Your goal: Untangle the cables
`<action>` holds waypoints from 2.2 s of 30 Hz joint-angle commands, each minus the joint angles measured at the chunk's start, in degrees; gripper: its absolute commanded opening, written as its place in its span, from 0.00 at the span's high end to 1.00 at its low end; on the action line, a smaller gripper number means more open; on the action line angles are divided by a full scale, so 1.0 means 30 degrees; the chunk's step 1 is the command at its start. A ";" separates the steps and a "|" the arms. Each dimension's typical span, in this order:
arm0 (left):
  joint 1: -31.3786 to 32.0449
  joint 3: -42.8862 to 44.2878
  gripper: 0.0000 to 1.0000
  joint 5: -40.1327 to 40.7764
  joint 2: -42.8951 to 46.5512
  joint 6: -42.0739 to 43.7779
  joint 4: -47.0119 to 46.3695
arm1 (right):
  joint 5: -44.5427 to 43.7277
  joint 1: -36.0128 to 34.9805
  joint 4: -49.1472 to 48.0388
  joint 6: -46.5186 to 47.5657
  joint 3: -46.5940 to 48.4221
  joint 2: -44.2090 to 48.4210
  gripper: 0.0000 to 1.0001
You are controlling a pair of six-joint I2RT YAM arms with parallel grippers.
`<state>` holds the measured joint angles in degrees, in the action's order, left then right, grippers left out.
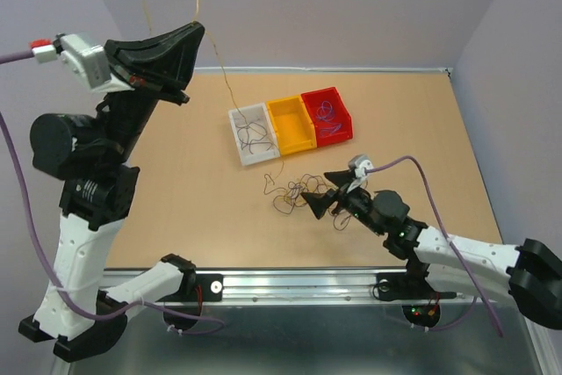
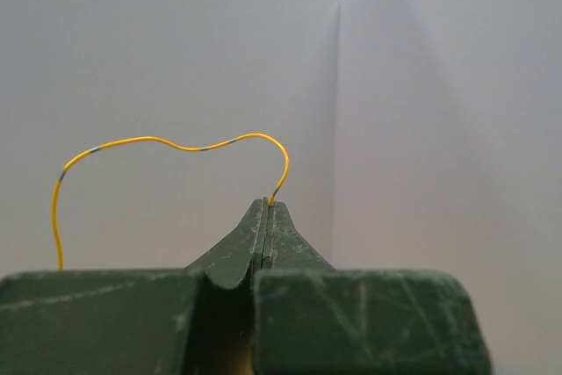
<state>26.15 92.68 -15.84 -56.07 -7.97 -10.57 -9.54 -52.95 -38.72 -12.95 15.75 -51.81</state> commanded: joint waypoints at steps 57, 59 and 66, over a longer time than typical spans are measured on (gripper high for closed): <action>-0.0045 -0.0251 1.00 0.3197 -0.6355 0.3007 -0.1164 | -1.3461 0.0247 0.8488 -0.3596 0.3744 0.5377 0.08; -0.0016 -0.0250 1.00 0.3315 -0.6942 0.3124 -0.1194 | -1.3139 0.0247 0.6825 -0.2776 0.3803 0.5055 0.08; -0.0016 -0.1569 1.00 0.3698 -0.7529 0.3681 -0.2161 | -1.2787 0.0247 0.3651 -0.1719 0.3014 0.4118 0.09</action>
<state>26.15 88.88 -4.86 -78.85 1.69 -11.14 -47.79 -52.14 -19.05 -21.39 24.03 -38.46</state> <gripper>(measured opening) 0.018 0.915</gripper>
